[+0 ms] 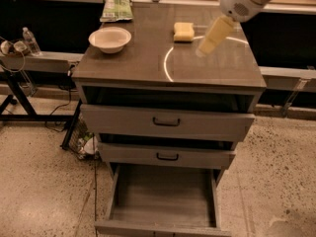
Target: Place sponge into bottom drawer
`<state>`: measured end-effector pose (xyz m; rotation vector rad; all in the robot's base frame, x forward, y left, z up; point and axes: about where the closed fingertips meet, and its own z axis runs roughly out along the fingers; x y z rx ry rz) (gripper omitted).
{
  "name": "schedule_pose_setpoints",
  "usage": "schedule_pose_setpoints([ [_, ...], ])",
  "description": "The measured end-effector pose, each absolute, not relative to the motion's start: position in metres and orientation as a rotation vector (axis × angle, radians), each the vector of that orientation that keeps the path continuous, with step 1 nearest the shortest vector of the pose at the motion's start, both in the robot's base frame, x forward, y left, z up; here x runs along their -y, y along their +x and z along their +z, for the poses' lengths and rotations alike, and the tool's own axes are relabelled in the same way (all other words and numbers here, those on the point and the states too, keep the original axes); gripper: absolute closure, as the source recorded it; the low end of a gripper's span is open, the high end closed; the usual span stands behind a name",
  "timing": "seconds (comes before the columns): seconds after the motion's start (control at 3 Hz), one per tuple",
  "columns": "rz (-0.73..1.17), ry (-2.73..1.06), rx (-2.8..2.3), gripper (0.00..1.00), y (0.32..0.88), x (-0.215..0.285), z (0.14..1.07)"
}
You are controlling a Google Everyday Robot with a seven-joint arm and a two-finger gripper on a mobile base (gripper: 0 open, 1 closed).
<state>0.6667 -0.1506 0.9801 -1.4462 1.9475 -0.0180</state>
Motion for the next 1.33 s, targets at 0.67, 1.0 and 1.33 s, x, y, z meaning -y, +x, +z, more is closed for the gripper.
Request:
schedule_pose_setpoints([
  [0.67,-0.022,-1.417,-1.916,0.0,0.683,0.148,0.99],
  [1.0,0.01,-1.354,-1.907,0.0,0.707,0.13,0.98],
  [1.33,0.086,-1.232,-1.909,0.0,0.751,0.11,0.962],
])
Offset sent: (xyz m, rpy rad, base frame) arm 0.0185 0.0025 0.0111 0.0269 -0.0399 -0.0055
